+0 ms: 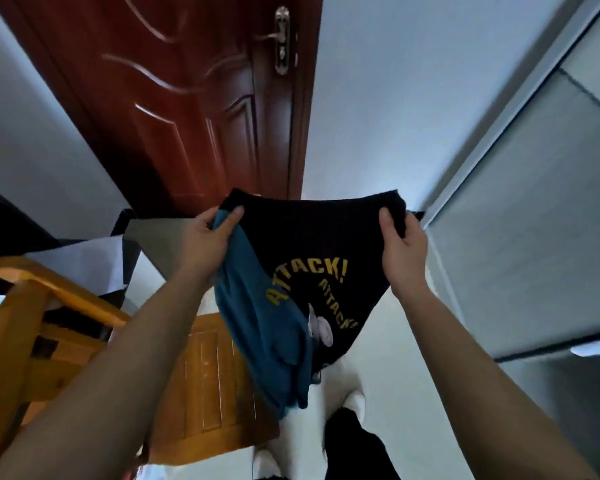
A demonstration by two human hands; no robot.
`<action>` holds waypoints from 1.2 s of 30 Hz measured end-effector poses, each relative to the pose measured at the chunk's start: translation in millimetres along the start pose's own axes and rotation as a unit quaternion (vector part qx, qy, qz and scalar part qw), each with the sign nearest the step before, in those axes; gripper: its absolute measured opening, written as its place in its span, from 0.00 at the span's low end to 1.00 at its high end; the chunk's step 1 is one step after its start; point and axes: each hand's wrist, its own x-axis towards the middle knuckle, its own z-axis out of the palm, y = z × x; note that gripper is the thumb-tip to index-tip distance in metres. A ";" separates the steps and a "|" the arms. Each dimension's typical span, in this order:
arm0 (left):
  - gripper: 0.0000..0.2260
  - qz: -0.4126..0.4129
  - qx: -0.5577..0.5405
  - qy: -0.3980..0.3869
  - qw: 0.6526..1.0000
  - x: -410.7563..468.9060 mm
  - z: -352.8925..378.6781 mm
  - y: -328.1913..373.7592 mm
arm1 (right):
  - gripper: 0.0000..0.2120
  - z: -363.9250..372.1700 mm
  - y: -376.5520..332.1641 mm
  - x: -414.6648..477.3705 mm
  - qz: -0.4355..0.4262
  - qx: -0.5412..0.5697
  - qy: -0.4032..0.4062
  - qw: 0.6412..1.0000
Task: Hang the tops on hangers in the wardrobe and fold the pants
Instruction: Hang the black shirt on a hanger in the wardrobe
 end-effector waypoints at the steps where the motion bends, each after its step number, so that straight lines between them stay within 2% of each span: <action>1: 0.06 0.015 -0.006 -0.036 0.999 -3.7 9.6 18.4 | 0.08 -16.7 -22.8 -0.4 -0.026 0.012 0.016 0.999; 5: 0.05 0.070 -0.010 -0.146 0.987 -21.2 61.0 78.6 | 0.08 -92.3 -95.0 -8.0 -0.116 0.026 0.090 0.989; 9: 0.03 0.164 0.061 -0.200 0.964 -46.7 131.2 112.0 | 0.03 -176.4 -129.3 -34.8 -0.146 0.026 0.161 0.976; 12: 0.12 0.238 0.149 -0.217 0.935 -77.8 188.9 128.6 | 0.05 -241.1 -136.4 -60.7 -0.143 0.028 0.225 0.963; 16: 0.20 0.339 0.187 -0.220 0.895 -117.5 250.1 139.1 | 0.03 -308.2 -128.2 -88.8 -0.131 0.026 0.292 0.947; 18: 0.21 0.367 0.197 -0.269 0.868 -152.5 303.7 132.9 | 0.05 -360.3 -121.1 -108.1 -0.130 0.019 0.338 0.932; 22: 0.16 0.308 0.187 -0.368 0.857 -245.7 418.0 125.4 | 0.05 -474.9 -114.4 -147.3 -0.107 0.015 0.418 0.902; 26: 0.12 0.219 0.118 -0.419 0.873 -321.0 507.9 123.0 | 0.06 -565.9 -120.4 -182.5 -0.119 0.008 0.456 0.882; 27: 0.12 0.191 0.099 -0.428 0.878 -338.1 526.3 123.0 | 0.06 -584.4 -122.1 -190.9 -0.121 0.004 0.467 0.876; 29: 0.22 0.142 0.088 -0.454 0.875 -370.6 559.4 121.0 | 0.06 -617.4 -119.4 -208.7 -0.113 -0.007 0.488 0.866; 32: 0.23 0.141 0.085 -0.484 0.860 -419.2 601.0 116.4 | 0.06 -655.0 -112.2 -232.8 -0.102 -0.027 0.516 0.850; 36: 0.12 0.149 0.090 -0.526 0.833 -467.9 653.4 117.1 | 0.06 -692.7 -108.4 -249.0 -0.105 -0.069 0.545 0.829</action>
